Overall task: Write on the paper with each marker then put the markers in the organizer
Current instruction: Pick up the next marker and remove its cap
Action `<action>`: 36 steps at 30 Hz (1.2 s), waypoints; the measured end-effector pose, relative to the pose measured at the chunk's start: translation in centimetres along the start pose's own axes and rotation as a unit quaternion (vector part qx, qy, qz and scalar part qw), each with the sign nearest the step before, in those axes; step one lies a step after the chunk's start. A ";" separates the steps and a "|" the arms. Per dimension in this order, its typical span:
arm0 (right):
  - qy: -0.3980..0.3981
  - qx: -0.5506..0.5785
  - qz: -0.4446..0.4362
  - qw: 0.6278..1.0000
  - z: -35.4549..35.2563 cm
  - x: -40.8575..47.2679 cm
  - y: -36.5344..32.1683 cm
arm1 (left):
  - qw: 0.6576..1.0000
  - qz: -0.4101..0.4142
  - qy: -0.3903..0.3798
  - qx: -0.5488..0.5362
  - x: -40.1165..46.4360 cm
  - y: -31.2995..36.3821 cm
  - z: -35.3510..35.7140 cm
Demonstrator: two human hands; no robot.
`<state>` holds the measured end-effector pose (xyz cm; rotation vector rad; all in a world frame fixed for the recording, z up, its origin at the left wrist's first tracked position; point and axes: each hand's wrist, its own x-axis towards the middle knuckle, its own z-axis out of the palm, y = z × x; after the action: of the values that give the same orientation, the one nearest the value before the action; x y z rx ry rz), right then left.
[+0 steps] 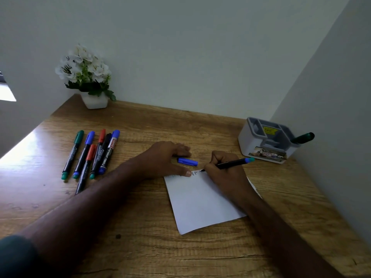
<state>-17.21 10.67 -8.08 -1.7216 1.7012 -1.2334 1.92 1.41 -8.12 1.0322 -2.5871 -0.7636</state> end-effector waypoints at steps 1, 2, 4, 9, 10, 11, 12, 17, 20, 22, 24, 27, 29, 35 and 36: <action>0.000 -0.003 -0.003 1.000 0.0 0.0 -0.1 | 1.000 0.001 0.001 0.000 0.0 0.0 0.0; 0.000 -0.009 -0.006 1.000 0.0 0.0 -0.1 | 1.000 0.001 0.001 -0.001 0.0 -0.1 0.0; 0.002 -0.017 -0.007 1.000 0.1 0.0 -0.1 | 1.000 0.003 0.002 -0.002 0.0 -0.1 0.1; 0.000 -0.013 -0.006 1.000 0.0 0.1 0.1 | 1.000 0.006 0.002 -0.003 0.1 -0.1 0.0; -0.001 -0.017 -0.007 1.000 0.1 0.1 0.1 | 1.000 0.006 0.001 -0.003 0.1 -0.1 0.0; -0.002 -0.019 -0.006 1.000 0.1 0.1 0.1 | 1.000 0.005 0.000 -0.003 0.1 -0.1 0.0; -0.001 -0.017 -0.006 1.000 0.1 0.2 0.2 | 1.000 0.004 -0.002 -0.002 0.1 -0.1 0.0; 0.005 -0.019 -0.009 1.000 0.0 0.1 0.2 | 1.000 0.004 -0.004 -0.003 0.0 0.0 0.0; 0.004 -0.017 -0.015 1.000 0.0 0.0 0.1 | 1.000 0.006 -0.004 0.000 0.0 -0.1 0.0; 0.005 -0.007 -0.013 1.000 0.0 0.1 0.0 | 1.000 0.004 -0.005 -0.002 0.1 -0.1 0.0; 0.008 -0.007 -0.012 1.000 0.0 0.0 0.0 | 1.000 0.002 -0.005 -0.002 0.1 -0.1 0.0; 0.006 -0.016 -0.012 1.000 0.0 0.0 0.1 | 1.000 0.009 -0.001 0.001 0.1 -0.1 0.1; 0.003 -0.014 -0.013 1.000 0.1 0.1 0.1 | 1.000 0.009 0.001 0.005 0.1 -0.3 0.1; 0.024 -0.002 -0.007 1.000 -0.1 0.1 0.4 | 1.000 0.007 0.000 -0.004 0.3 -0.6 0.2; 0.021 -0.004 -0.007 1.000 -0.1 0.1 0.4 | 1.000 0.007 0.000 -0.004 0.3 -0.5 0.2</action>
<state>-17.49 10.53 -8.33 -1.7259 1.7234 -1.2803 1.93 0.99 -8.60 1.0107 -2.5864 -0.7700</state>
